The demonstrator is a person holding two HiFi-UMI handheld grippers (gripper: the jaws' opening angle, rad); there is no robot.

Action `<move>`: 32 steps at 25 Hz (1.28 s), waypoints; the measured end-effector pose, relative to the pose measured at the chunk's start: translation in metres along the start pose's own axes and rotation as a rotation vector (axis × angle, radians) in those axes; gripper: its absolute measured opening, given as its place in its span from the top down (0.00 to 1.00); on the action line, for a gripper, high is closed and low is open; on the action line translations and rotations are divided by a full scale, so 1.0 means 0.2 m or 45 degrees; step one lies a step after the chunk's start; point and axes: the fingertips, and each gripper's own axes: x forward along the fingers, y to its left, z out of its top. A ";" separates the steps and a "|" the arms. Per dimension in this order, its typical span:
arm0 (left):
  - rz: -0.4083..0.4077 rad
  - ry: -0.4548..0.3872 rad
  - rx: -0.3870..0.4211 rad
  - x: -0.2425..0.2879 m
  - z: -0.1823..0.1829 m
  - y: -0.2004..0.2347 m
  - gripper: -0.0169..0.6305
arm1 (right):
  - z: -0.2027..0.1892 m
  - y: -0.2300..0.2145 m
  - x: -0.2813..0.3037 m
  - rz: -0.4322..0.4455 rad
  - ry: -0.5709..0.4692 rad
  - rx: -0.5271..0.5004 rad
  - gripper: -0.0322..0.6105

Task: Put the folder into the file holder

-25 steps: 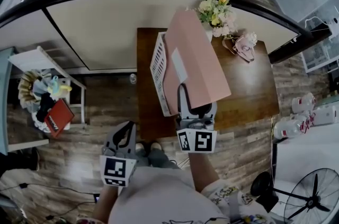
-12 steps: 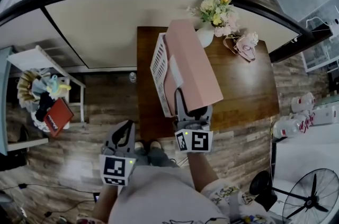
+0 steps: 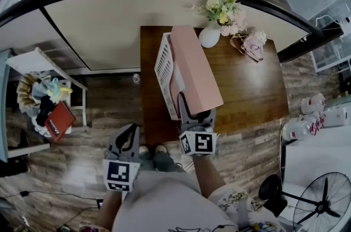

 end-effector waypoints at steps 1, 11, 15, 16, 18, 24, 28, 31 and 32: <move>0.001 0.001 -0.005 0.00 0.00 0.01 0.95 | -0.01 0.00 0.00 0.002 0.009 0.001 0.53; 0.018 0.005 -0.010 -0.03 -0.02 0.02 0.95 | -0.12 0.01 0.00 0.013 0.096 0.002 0.53; 0.016 0.007 -0.005 -0.03 -0.02 0.03 0.95 | -0.15 0.04 -0.01 0.034 0.124 -0.007 0.52; 0.015 0.007 -0.003 -0.03 -0.02 0.03 0.95 | -0.15 0.04 -0.01 0.033 0.131 0.002 0.52; 0.012 0.004 -0.001 -0.03 -0.02 0.02 0.95 | -0.16 0.04 -0.01 0.041 0.135 -0.011 0.51; 0.013 -0.001 0.004 -0.04 -0.02 0.00 0.95 | -0.17 0.04 -0.02 0.068 0.155 -0.026 0.51; 0.020 -0.009 0.008 -0.05 -0.01 0.00 0.95 | -0.16 0.05 -0.03 0.083 0.164 -0.017 0.50; 0.024 -0.014 0.014 -0.07 -0.01 -0.01 0.95 | -0.15 0.05 -0.06 0.095 0.165 -0.009 0.49; 0.024 -0.017 0.015 -0.07 -0.01 -0.02 0.95 | -0.15 0.05 -0.07 0.101 0.165 -0.008 0.49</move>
